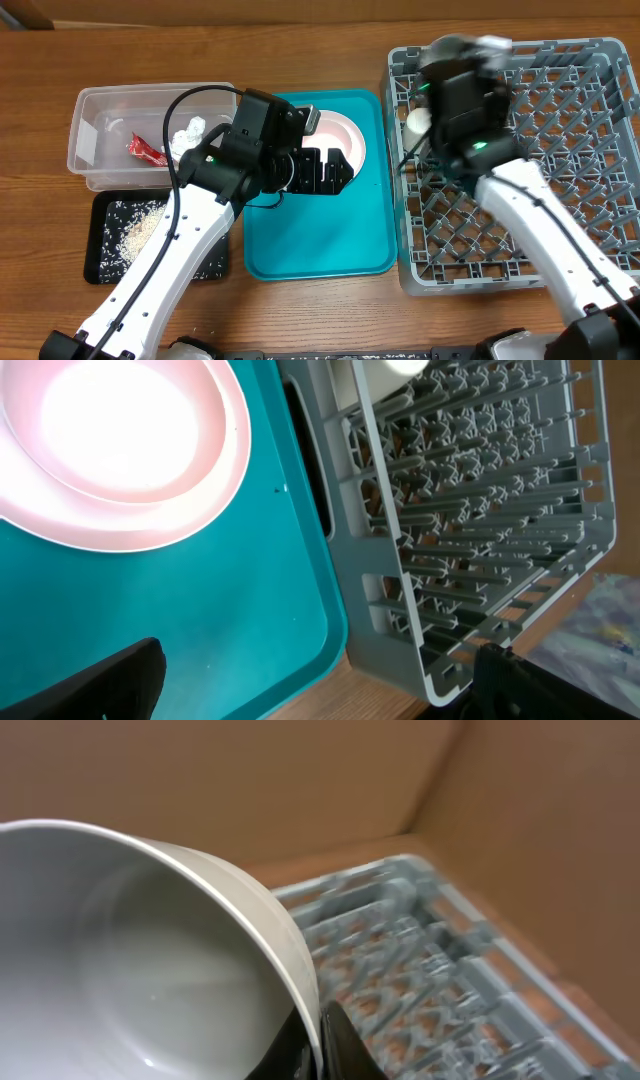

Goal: Sort waste into correct bins and load items into the dishwasher
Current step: 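Carry the bowl with the right gripper over the rack and lower it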

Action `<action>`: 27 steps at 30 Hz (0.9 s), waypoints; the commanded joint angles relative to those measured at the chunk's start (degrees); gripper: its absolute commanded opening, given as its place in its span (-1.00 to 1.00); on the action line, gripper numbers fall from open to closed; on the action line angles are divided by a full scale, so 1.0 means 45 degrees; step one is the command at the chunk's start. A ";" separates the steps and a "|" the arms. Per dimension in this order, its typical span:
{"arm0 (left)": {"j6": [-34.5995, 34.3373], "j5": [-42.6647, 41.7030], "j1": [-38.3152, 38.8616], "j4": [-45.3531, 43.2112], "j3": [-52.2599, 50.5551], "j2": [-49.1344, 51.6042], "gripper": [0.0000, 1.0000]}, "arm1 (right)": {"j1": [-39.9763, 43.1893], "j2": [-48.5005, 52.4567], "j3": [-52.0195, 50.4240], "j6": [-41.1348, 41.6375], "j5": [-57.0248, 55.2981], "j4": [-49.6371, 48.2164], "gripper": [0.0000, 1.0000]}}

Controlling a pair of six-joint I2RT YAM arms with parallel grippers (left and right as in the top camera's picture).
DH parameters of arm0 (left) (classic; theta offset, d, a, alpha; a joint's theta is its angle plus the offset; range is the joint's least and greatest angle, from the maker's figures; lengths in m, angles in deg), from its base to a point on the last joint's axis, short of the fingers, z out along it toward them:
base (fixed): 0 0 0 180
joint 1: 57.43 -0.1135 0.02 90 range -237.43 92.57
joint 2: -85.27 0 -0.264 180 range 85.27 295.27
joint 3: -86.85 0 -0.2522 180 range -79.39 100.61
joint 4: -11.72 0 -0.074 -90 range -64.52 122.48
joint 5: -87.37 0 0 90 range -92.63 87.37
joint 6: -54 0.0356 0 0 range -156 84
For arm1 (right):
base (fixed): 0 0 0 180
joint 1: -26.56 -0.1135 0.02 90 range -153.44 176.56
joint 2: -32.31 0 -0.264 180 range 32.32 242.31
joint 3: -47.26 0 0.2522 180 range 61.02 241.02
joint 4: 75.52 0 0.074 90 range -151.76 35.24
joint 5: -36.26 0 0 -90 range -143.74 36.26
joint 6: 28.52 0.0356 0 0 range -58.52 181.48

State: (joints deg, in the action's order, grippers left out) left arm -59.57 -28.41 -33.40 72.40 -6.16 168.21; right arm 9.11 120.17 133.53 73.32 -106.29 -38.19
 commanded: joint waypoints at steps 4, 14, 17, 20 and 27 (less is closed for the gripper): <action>0.0194 0.0199 0.0058 -0.0005 0.0233 -0.0073 1.00 | 0.2414 0.0418 0.0044 -0.1807 -0.0597 -0.2259 -0.92; 0.0194 0.0199 0.0058 -0.0005 0.0233 -0.0073 1.00 | 0.4201 0.3415 0.0044 -0.6994 -0.0597 -0.6397 -0.92; 0.0194 0.0199 0.0058 -0.0005 0.0233 -0.0073 1.00 | 0.4231 0.4221 0.0044 -0.7888 -0.0486 -0.7057 -0.92; 0.0194 0.0199 0.0063 -0.0005 0.0233 -0.0073 1.00 | 0.4231 0.4867 0.0044 -0.8388 -0.0272 -0.7354 -0.92; 0.0194 0.0199 0.0058 -0.0005 0.0233 -0.0073 1.00 | 0.4143 0.5532 0.0044 -0.8500 -0.0253 -0.6703 -0.92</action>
State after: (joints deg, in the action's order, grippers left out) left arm -59.57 -27.68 -33.40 72.40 -6.13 168.21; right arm 28.02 144.32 133.61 37.01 -107.71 -69.97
